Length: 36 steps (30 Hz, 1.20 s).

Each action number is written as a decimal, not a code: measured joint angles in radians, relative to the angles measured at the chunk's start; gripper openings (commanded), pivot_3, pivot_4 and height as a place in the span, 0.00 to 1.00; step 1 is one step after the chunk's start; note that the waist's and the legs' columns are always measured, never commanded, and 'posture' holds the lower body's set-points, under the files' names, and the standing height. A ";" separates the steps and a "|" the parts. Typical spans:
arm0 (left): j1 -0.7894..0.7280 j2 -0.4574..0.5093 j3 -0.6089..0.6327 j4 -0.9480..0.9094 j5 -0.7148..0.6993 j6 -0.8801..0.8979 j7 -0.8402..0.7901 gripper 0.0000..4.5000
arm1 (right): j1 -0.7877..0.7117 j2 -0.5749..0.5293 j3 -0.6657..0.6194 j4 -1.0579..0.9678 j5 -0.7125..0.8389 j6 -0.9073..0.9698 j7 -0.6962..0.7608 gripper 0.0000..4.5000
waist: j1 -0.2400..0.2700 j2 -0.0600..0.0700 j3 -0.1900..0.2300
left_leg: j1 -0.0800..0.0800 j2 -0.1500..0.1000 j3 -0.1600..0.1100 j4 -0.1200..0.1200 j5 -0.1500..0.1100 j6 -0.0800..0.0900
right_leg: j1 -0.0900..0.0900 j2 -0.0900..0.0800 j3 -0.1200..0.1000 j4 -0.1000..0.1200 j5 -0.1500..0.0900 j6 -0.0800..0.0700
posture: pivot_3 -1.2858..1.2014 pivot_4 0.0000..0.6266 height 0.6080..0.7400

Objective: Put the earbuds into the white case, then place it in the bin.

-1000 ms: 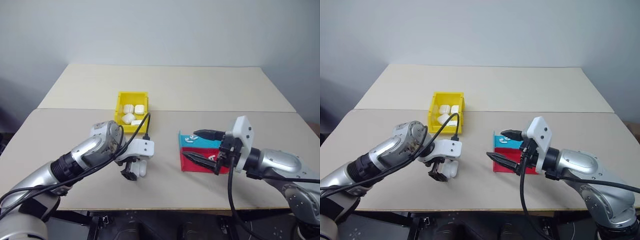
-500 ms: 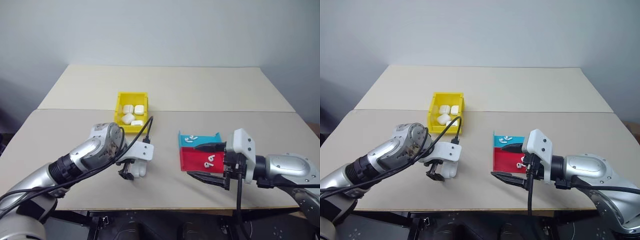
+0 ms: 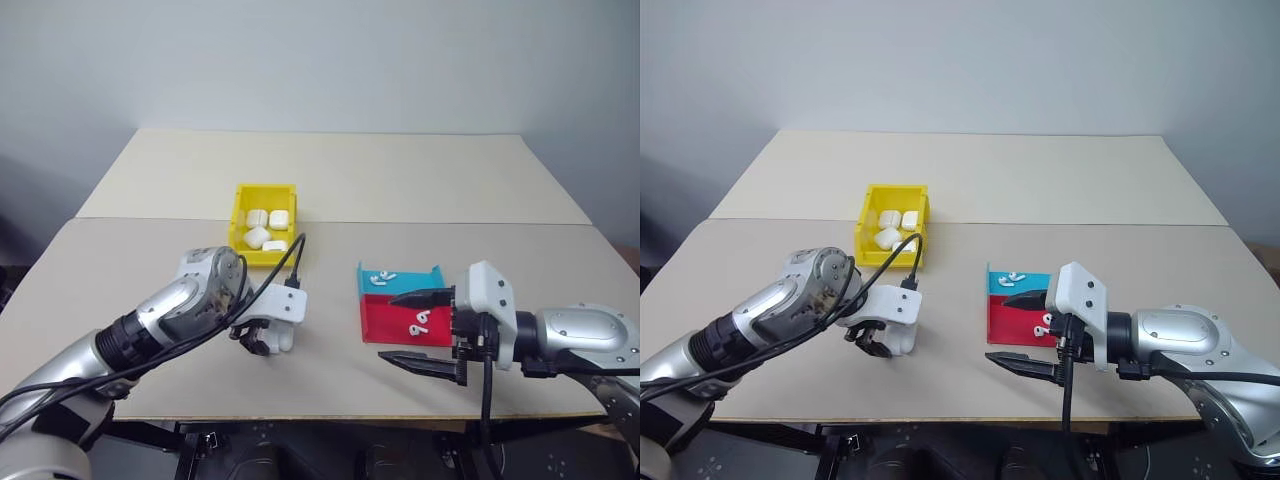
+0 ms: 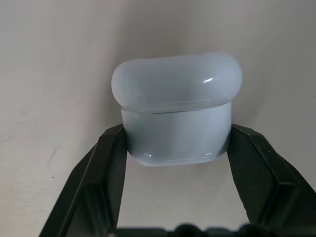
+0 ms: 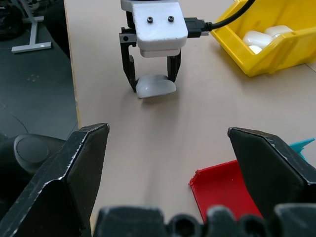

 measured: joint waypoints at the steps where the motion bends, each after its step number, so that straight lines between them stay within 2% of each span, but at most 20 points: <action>1: 0.017 0.015 0.018 -0.006 -0.008 -0.013 0.002 0.61 | 0.002 0.000 0.000 0.000 -0.002 0.000 0.000 1.00 | -0.002 0.000 0.000 | 0.000 0.000 0.000 0.000 0.000 0.000 | 0.000 0.000 0.000 0.000 0.000 0.000 | 0.52 0.24 1.00; 4: 0.090 0.056 0.114 -0.002 -0.054 -0.051 0.028 0.61 | 0.026 -0.004 -0.008 0.001 -0.005 -0.002 0.001 1.00 | -0.001 0.000 0.000 | 0.000 0.001 0.000 0.000 0.000 0.000 | 0.000 0.001 0.000 0.000 0.000 0.000 | 0.52 0.24 1.00; 7: 0.152 0.037 0.297 0.019 -0.166 -0.120 0.087 0.61 | 0.033 -0.005 -0.025 0.002 -0.010 -0.010 0.007 1.00 | 0.004 0.000 0.000 | 0.000 0.001 0.000 0.002 0.000 0.000 | 0.001 0.000 -0.001 0.000 0.000 0.000 | 0.52 0.24 1.00; 9: 0.165 -0.018 0.463 0.043 -0.265 -0.164 0.139 0.61 | 0.033 -0.008 -0.036 0.013 -0.016 -0.021 0.013 1.00 | 0.010 0.000 0.000 | -0.001 0.001 -0.001 0.002 0.000 0.000 | 0.001 0.000 -0.001 0.000 0.000 0.000 | 0.52 0.24 1.00; 11: 0.187 -0.114 0.642 0.052 -0.373 -0.222 0.221 0.61 | 0.033 -0.025 -0.039 0.038 -0.029 -0.029 0.031 1.00 | 0.011 0.000 0.000 | 0.000 0.001 0.000 0.002 -0.001 0.001 | 0.001 0.000 -0.001 -0.001 0.000 0.000 | 0.52 0.24 1.00; 15: 0.228 -0.263 0.792 0.044 -0.538 -0.211 0.334 0.61 | -0.045 -0.103 -0.016 0.102 -0.085 -0.019 0.042 1.00 | 0.006 0.000 0.000 | 0.000 0.001 0.001 0.003 0.000 0.001 | 0.001 -0.001 0.000 0.001 0.000 0.000 | 0.52 0.24 1.00; 19: 0.252 -0.363 0.834 0.020 -0.745 -0.191 0.308 0.61 | -0.229 -0.233 0.119 0.173 -0.179 0.031 0.085 1.00 | -0.003 0.001 0.000 | 0.002 0.001 0.001 0.001 0.000 0.000 | 0.001 0.000 0.000 0.001 0.000 0.000 | 0.52 0.24 1.00; 22: 0.278 -0.450 0.834 0.017 -0.856 -0.229 0.255 0.61 | -0.368 -0.255 0.258 0.229 -0.240 0.065 0.156 0.87 | -0.006 0.001 -0.001 | 0.002 0.001 0.002 0.001 0.000 0.000 | 0.001 0.000 0.001 0.000 0.000 0.000 | 0.52 0.24 1.00; 25: 0.300 -0.504 0.790 0.034 -0.898 -0.315 0.177 0.61 | -0.439 -0.252 0.380 0.272 -0.316 0.068 0.222 0.65 | -0.004 0.001 -0.001 | 0.001 0.001 0.002 0.001 0.000 -0.001 | 0.001 0.000 0.000 0.000 0.000 0.000 | 0.52 0.24 1.00; 30: 0.305 -0.491 0.725 0.077 -0.897 -0.374 0.097 0.61 | -0.504 -0.209 0.559 0.311 -0.450 0.108 0.262 0.65 | -0.003 0.001 -0.001 | 0.001 0.001 0.002 0.001 0.001 -0.001 | 0.000 0.000 0.000 0.000 0.000 0.000 | 0.52 0.24 1.00; 36: 0.312 -0.444 0.723 0.078 -0.898 -0.394 0.069 0.61 | -0.520 -0.185 0.656 0.327 -0.573 0.113 0.284 0.65 | -0.003 0.001 -0.001 | 0.000 0.001 0.002 0.002 0.001 -0.002 | 0.000 0.000 0.000 0.000 0.000 0.000 | 0.52 0.24 1.00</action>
